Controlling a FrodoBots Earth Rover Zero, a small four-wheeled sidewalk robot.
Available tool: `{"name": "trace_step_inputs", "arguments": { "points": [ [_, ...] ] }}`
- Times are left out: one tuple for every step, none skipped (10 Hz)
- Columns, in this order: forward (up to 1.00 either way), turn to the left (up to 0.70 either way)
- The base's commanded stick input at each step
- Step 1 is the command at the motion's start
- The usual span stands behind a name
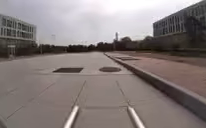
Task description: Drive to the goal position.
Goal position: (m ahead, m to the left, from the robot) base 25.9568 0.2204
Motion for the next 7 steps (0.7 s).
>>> {"name": "trace_step_inputs", "arguments": {
  "points": [
    [0.69, 0.0],
    [0.69, 0.0],
    [0.69, 0.0],
    [0.69, 0.0],
    [0.69, 0.0],
    [0.69, 0.0],
    [0.69, 0.0]
  ]
}}
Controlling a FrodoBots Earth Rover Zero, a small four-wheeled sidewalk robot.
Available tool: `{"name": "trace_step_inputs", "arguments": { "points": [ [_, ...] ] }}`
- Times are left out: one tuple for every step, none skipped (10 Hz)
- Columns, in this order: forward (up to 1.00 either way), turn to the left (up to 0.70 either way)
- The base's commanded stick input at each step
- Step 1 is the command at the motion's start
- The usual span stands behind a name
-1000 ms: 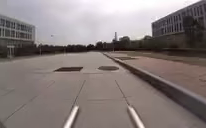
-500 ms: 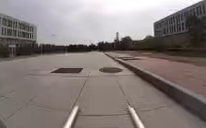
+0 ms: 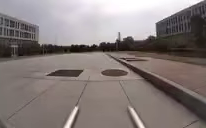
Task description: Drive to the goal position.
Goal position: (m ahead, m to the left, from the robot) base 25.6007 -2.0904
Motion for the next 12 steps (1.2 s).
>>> {"name": "trace_step_inputs", "arguments": {
  "points": [
    [0.69, -0.27],
    [0.69, -0.34],
    [0.69, 0.0],
    [0.68, 0.0],
    [0.68, 0.0],
    [0.68, 0.0],
    [0.68, 0.0],
    [0.68, 0.0],
    [0.68, 0.0],
    [0.68, 0.0],
    [0.68, 0.0],
    [0.68, 0.0]
  ]
}}
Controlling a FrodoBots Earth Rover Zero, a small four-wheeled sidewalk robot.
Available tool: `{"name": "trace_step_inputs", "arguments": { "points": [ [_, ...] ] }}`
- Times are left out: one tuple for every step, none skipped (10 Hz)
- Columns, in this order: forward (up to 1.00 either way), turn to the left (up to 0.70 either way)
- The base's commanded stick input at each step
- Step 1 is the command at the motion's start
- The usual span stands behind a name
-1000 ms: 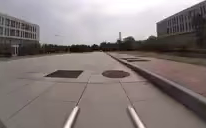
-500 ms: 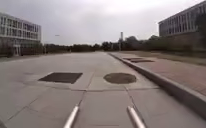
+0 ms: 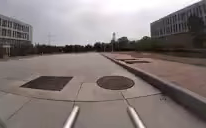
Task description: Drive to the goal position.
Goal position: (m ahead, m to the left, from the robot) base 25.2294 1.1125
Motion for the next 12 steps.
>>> {"name": "trace_step_inputs", "arguments": {
  "points": [
    [0.68, 0.0],
    [0.68, 0.0],
    [0.68, 0.0],
    [0.68, 0.0],
    [0.68, 0.0],
    [0.68, 0.0],
    [0.68, 0.0],
    [0.68, 0.0],
    [0.68, 0.0],
    [0.68, -0.22],
    [0.68, -0.31],
    [0.68, -0.2]
  ]
}}
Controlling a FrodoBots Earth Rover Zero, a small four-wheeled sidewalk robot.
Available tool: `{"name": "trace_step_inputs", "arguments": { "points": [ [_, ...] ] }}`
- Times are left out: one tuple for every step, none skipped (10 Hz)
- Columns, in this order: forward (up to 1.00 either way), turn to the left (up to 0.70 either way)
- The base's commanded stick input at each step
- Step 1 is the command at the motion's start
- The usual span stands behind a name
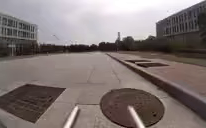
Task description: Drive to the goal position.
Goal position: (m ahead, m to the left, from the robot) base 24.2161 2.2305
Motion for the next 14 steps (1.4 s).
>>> {"name": "trace_step_inputs", "arguments": {
  "points": [
    [0.68, 0.0],
    [0.68, 0.0],
    [0.68, 0.0],
    [0.68, 0.0],
    [0.68, 0.0],
    [0.68, 0.0],
    [0.68, 0.0],
    [0.68, 0.0],
    [0.68, 0.0],
    [0.68, 0.0],
    [0.68, 0.0],
    [0.68, 0.0],
    [0.68, 0.0],
    [0.68, 0.0]
  ]
}}
